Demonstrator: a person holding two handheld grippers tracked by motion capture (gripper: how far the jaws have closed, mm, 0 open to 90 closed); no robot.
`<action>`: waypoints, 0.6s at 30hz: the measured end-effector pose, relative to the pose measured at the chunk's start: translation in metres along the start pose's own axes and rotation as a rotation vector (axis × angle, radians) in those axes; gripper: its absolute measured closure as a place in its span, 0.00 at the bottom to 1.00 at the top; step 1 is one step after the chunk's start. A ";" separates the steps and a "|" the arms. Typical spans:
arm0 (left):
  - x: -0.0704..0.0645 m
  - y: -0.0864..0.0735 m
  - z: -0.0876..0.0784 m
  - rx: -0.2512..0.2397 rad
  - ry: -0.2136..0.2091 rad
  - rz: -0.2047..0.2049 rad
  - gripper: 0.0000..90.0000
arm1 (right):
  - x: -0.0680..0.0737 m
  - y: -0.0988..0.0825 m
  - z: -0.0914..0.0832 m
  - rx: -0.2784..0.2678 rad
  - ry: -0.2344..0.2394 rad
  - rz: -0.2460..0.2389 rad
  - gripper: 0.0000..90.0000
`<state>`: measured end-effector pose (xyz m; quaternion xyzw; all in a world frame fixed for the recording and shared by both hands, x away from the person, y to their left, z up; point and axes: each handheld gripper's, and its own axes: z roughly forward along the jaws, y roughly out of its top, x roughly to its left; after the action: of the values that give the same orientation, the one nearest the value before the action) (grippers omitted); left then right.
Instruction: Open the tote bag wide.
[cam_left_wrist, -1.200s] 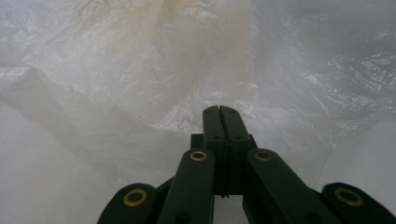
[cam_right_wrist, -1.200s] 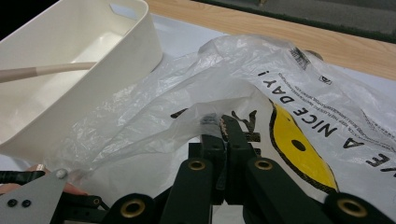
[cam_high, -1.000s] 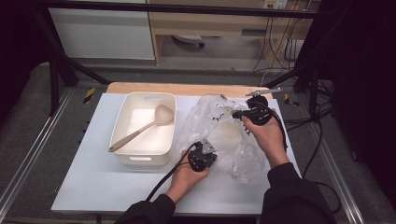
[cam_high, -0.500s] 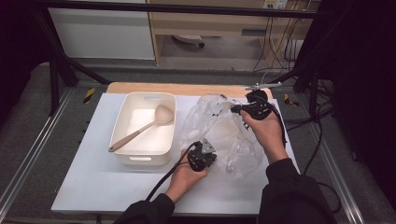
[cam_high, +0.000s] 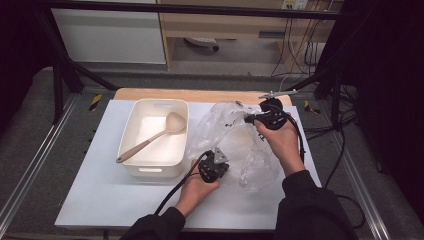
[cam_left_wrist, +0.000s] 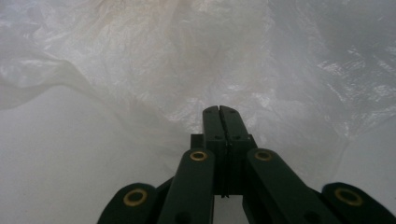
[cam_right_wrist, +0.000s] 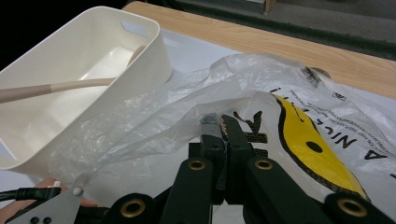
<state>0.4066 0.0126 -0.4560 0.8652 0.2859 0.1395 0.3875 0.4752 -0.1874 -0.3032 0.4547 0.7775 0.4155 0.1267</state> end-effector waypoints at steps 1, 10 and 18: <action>-0.001 0.000 -0.001 -0.006 -0.001 -0.002 1.00 | 0.001 0.000 0.001 0.001 0.001 -0.004 1.00; -0.010 0.006 -0.024 -0.072 -0.042 -0.012 1.00 | 0.006 -0.009 0.011 0.035 0.014 -0.024 1.00; -0.017 0.012 -0.045 -0.110 -0.087 -0.017 1.00 | 0.008 -0.012 0.016 0.049 0.021 -0.026 1.00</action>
<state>0.3771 0.0231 -0.4174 0.8453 0.2680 0.1139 0.4479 0.4725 -0.1759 -0.3209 0.4431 0.7946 0.3994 0.1128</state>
